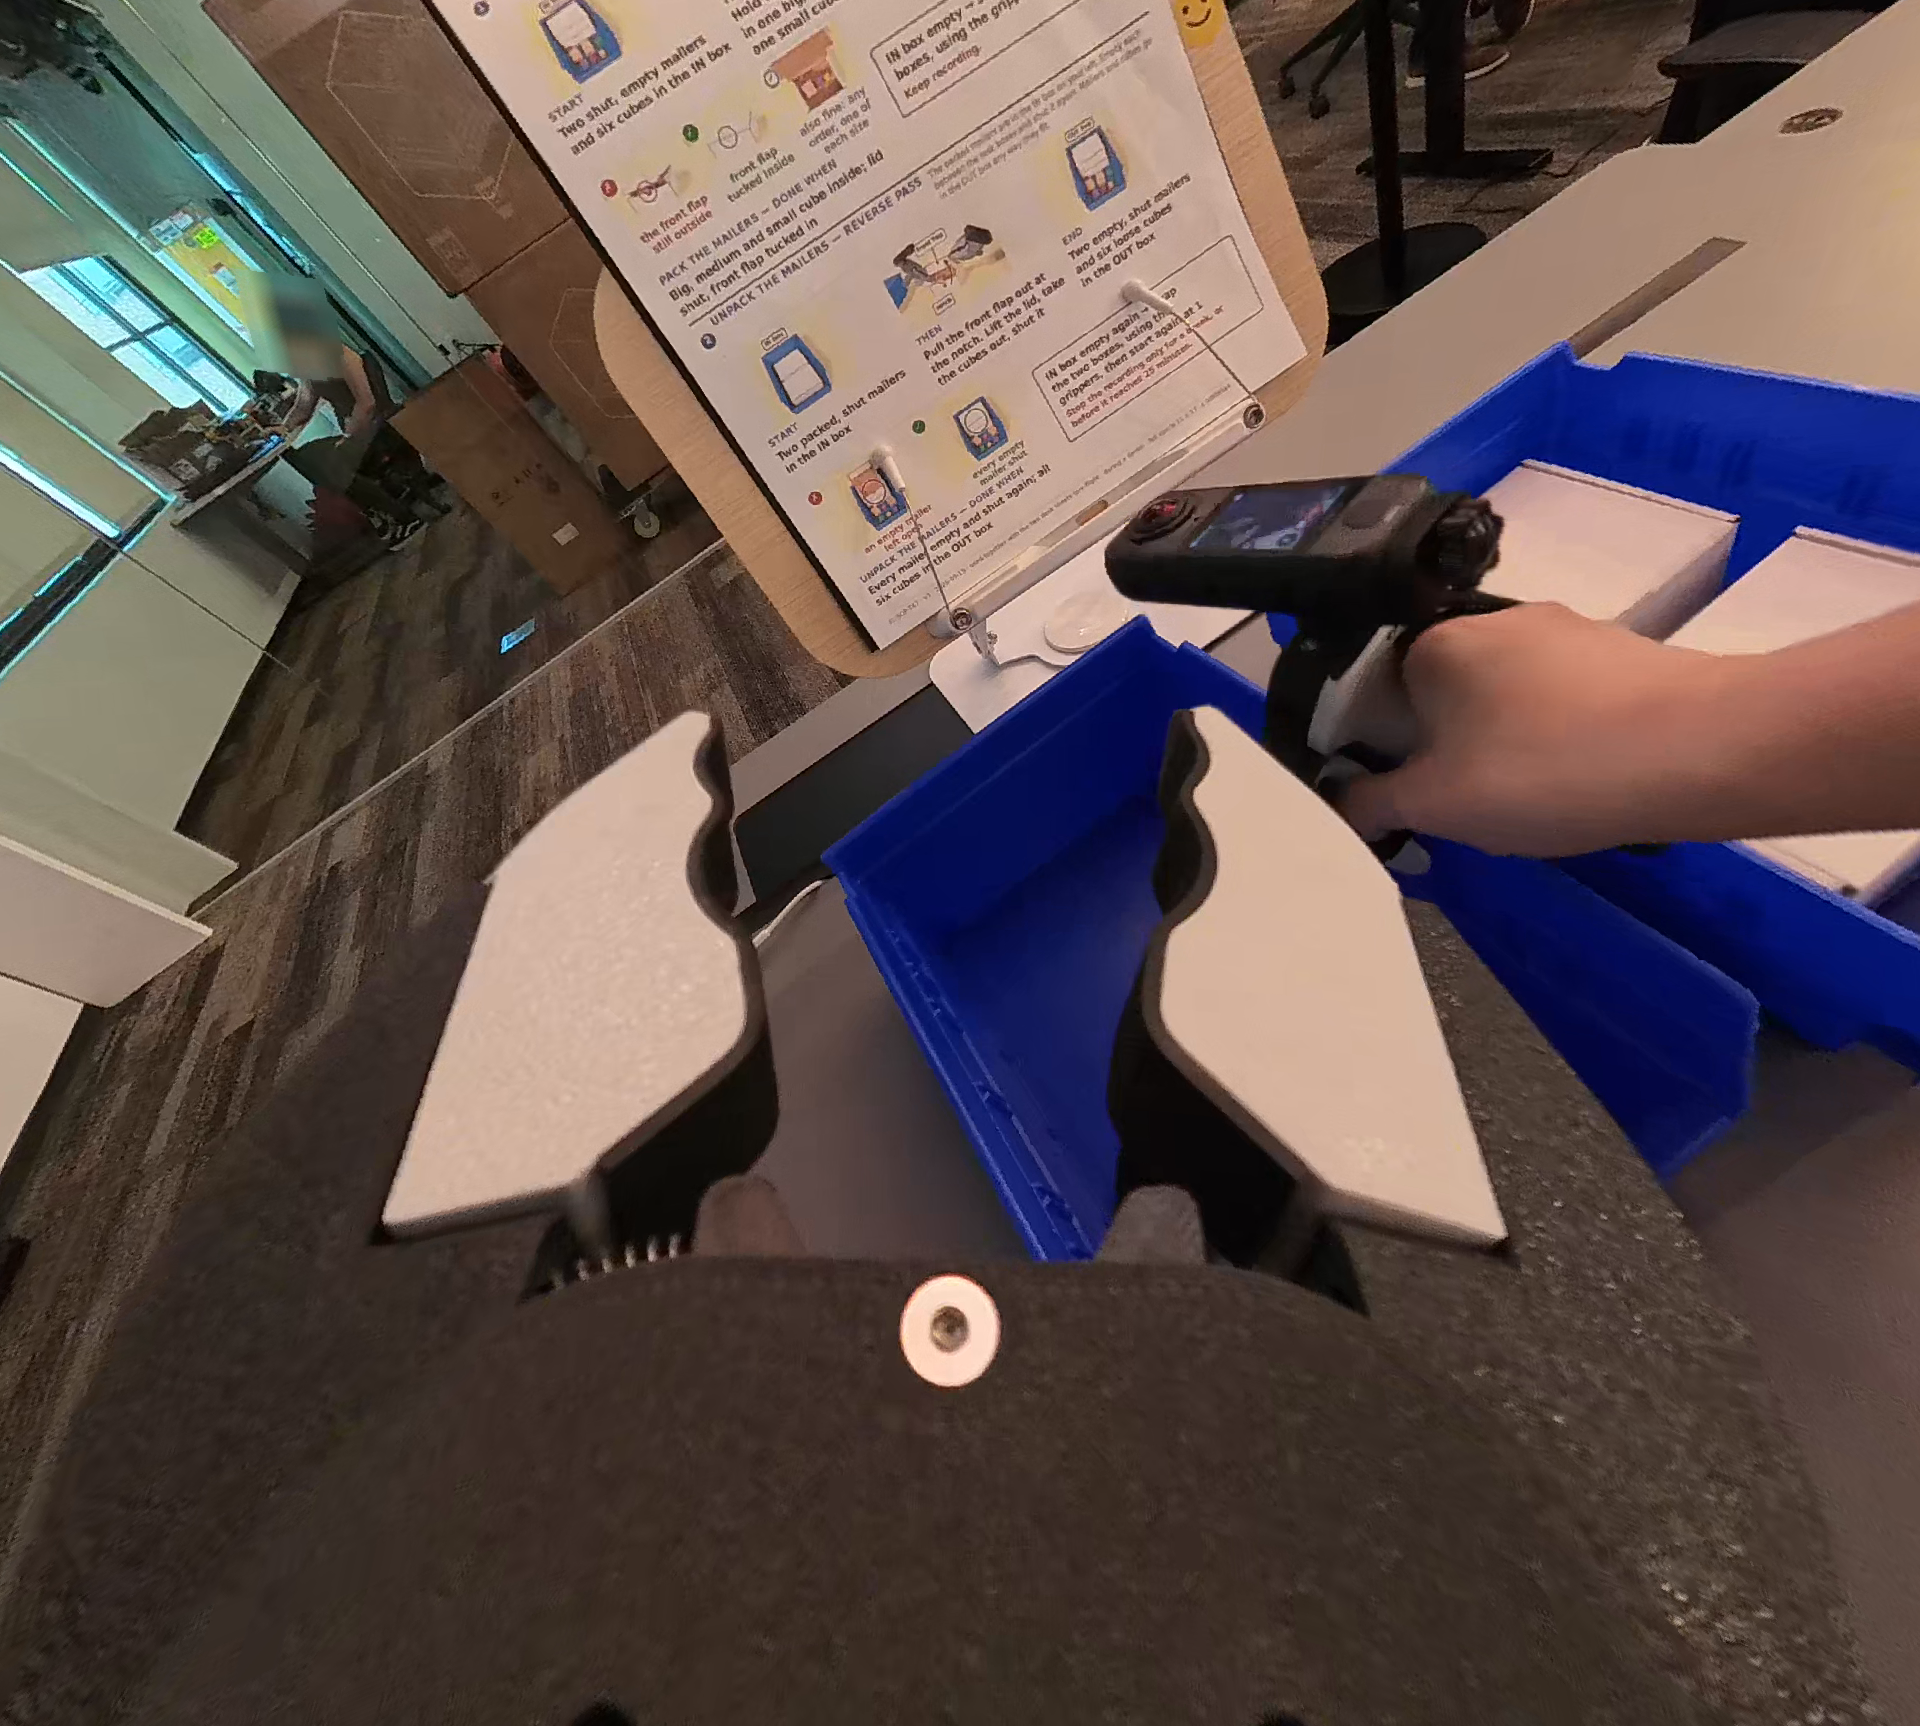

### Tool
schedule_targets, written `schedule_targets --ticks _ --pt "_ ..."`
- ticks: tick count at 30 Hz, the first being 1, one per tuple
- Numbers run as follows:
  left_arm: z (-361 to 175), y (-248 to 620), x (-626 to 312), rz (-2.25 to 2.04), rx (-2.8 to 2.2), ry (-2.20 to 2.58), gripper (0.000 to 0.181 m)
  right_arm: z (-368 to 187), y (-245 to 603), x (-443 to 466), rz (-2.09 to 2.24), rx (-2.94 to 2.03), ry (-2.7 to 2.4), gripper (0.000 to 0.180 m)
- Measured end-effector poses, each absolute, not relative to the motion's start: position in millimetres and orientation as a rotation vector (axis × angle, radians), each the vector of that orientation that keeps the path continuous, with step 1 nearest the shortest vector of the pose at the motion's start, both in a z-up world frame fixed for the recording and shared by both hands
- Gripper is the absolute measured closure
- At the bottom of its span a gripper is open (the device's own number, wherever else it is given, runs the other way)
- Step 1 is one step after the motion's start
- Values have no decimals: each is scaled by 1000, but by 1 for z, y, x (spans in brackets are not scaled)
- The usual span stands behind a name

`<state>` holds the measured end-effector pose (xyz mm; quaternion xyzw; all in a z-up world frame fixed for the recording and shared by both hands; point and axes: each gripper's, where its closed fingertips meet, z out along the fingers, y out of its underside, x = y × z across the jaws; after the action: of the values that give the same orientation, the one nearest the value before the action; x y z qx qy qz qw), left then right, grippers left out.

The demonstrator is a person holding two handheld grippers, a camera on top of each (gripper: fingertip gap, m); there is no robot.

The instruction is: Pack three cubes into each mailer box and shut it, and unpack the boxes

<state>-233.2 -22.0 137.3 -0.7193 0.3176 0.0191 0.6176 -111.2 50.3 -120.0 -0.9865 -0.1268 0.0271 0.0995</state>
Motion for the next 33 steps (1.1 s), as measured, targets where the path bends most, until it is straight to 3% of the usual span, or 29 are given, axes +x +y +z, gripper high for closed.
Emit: schedule_targets --ticks 8,14,18,21,25,28,33 --pt "150 -31 -253 27 -1637 673 103 -97 54 -129 259 -2956 -395 173" --pt "172 -54 -273 -3 -1573 594 103 -26 64 -136 268 -2922 -590 173" --pt "207 -75 -284 -193 -1422 440 113 39 62 -104 376 -2947 -547 174" --pt "218 -90 -285 -340 -1369 417 112 84 59 -50 470 -2931 -461 174" --pt "189 -96 -246 -543 -1493 627 120 114 50 62 540 -2866 -230 174" --pt "156 -81 -208 -608 -1627 757 126 107 35 159 504 -2810 -9 173" --pt "69 -25 -133 -565 -1879 867 120 64 -5 299 374 -2784 318 173"
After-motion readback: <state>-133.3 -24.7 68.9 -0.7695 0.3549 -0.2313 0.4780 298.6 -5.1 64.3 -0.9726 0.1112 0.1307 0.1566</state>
